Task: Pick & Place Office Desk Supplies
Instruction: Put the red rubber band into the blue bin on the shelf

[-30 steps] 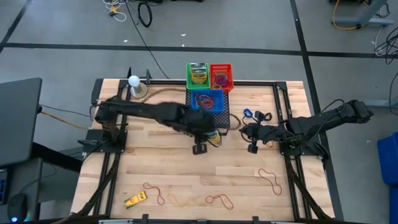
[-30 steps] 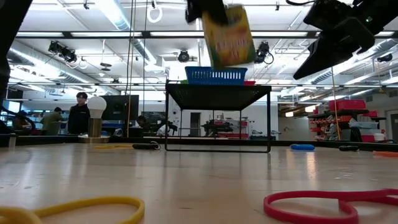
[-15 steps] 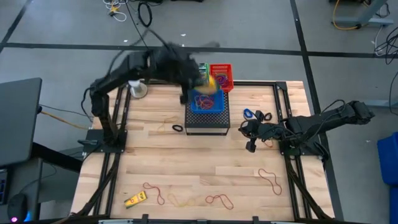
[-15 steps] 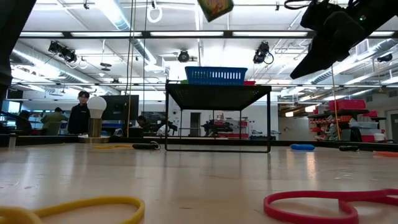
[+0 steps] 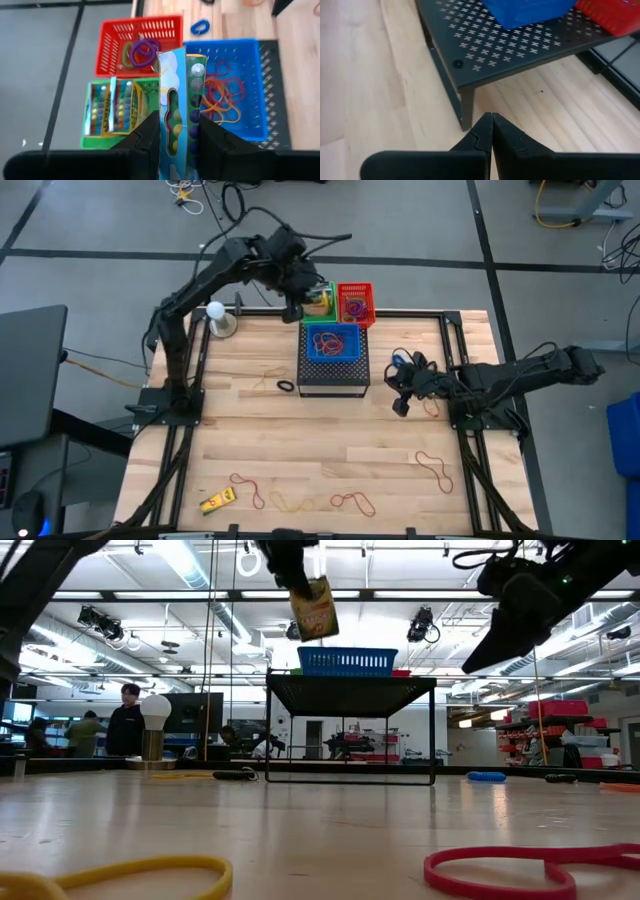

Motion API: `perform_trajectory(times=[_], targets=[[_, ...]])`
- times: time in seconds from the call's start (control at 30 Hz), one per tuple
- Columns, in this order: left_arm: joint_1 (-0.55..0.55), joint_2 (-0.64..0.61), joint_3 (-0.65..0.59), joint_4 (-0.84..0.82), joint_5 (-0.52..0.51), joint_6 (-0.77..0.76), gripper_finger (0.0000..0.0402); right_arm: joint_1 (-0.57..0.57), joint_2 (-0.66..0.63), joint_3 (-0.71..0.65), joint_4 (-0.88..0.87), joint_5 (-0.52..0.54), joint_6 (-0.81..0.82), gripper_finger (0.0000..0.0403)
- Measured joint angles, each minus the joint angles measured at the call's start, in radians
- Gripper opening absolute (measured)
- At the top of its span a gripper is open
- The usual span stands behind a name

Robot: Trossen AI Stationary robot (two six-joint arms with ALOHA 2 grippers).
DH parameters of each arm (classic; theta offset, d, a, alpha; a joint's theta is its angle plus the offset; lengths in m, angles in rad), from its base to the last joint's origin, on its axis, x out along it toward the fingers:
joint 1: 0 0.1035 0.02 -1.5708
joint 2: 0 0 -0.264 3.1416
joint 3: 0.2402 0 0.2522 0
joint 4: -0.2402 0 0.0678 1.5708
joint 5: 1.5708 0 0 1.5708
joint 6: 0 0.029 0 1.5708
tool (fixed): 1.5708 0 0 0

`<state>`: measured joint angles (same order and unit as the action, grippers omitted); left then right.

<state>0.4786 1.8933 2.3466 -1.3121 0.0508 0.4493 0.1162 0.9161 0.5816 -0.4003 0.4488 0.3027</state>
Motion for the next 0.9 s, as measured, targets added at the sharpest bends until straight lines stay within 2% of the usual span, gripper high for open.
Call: perform_trajectory(times=[0.43, 0.7, 0.9], targets=[[0.027, 0.143, -0.002, 0.034, -0.106, 0.048, 0.0095, -0.069, 0.000, 0.000, -0.004, 0.001, -0.004, 0.0011], [0.027, 0.194, -0.002, 0.045, -0.121, 0.045, 0.0095, -0.071, 0.000, 0.000, -0.006, 0.000, -0.003, 0.0011], [0.026, 0.212, -0.002, 0.063, -0.192, 0.044, 0.0095, -0.071, 0.000, 0.000, -0.008, 0.000, -0.001, 0.0011]])
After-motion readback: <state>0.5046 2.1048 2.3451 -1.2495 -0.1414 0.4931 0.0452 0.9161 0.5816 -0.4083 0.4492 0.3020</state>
